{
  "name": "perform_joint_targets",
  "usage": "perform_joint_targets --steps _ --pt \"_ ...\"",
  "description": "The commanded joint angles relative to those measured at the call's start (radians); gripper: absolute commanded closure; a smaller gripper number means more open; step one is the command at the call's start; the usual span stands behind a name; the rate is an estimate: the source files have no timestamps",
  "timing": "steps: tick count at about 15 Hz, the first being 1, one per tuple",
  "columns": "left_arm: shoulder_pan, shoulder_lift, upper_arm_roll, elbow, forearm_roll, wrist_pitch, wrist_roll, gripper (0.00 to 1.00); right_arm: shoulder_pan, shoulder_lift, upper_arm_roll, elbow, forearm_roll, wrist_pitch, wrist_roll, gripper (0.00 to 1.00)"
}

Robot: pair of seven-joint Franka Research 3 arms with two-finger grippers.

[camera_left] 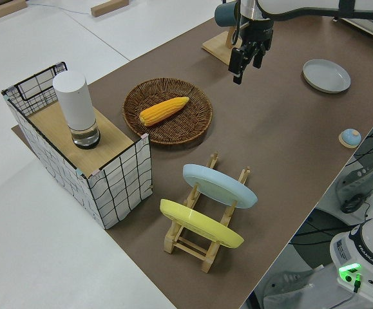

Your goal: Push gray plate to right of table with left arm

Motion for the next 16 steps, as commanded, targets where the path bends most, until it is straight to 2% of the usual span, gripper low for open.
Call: perform_joint_targets --steps 1,4,16 --pt "0.031 -0.026 -0.041 0.117 0.029 -0.104 0.011 0.01 -0.024 -0.027 0.014 -0.027 0.021 0.0 0.01 0.005" --pt "0.148 -0.026 -0.169 0.18 0.028 -0.13 0.009 0.01 -0.024 -0.027 0.014 -0.027 0.021 0.0 0.01 0.005" --pt "0.162 -0.028 -0.182 0.183 0.028 -0.127 0.009 0.01 -0.024 -0.027 0.014 -0.027 0.021 0.0 0.01 0.005"
